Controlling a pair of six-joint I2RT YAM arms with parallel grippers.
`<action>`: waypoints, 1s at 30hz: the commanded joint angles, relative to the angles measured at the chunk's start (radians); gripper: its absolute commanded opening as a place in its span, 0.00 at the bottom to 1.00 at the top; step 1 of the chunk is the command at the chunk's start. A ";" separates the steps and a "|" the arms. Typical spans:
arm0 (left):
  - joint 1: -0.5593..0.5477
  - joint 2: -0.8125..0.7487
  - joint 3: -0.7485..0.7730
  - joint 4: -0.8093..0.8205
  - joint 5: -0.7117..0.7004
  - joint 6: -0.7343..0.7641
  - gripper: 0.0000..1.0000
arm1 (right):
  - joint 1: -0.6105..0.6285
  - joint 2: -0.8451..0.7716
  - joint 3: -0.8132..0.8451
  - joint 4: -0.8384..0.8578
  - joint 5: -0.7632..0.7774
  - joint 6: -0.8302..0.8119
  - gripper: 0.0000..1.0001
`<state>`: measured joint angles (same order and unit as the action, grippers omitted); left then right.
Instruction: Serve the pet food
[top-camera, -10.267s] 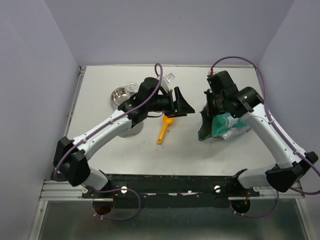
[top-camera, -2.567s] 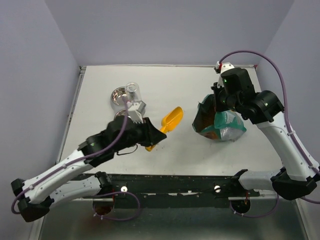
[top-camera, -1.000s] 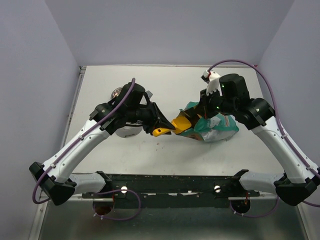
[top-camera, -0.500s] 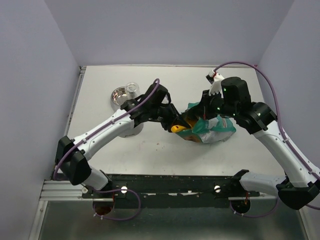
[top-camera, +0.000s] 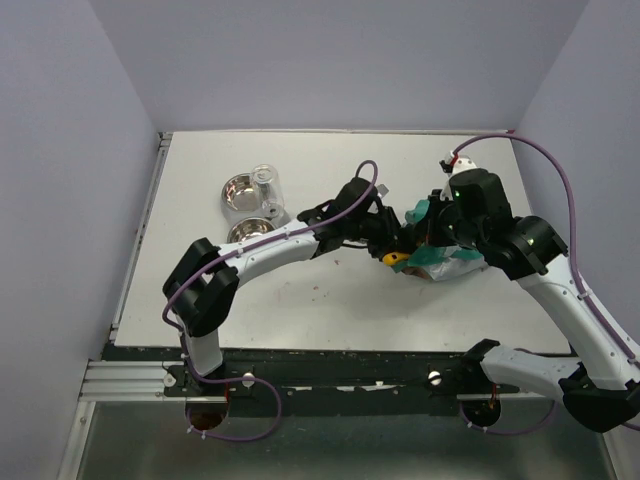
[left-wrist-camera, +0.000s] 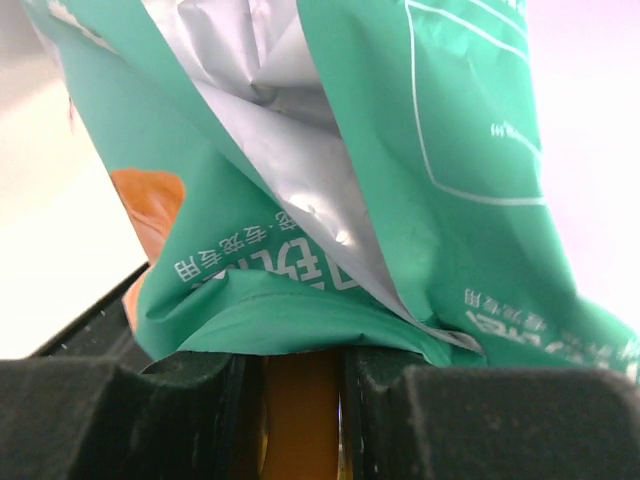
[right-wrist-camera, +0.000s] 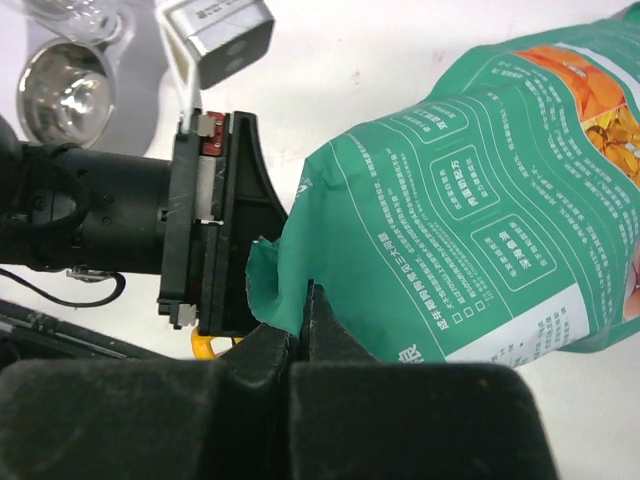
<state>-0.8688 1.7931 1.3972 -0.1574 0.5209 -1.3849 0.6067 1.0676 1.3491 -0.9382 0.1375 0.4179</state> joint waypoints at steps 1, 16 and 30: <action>0.036 0.008 -0.150 0.350 -0.099 0.156 0.00 | 0.011 -0.070 0.035 -0.034 0.089 0.071 0.00; 0.065 -0.208 -0.487 0.858 0.183 0.104 0.00 | 0.011 -0.028 0.067 -0.140 0.438 0.122 0.00; 0.113 -0.399 -0.616 0.874 0.172 0.121 0.00 | 0.011 -0.014 0.093 -0.037 0.387 -0.053 0.00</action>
<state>-0.7792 1.4620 0.7788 0.6006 0.6811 -1.3094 0.6285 1.1259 1.4517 -1.0504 0.4732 0.4305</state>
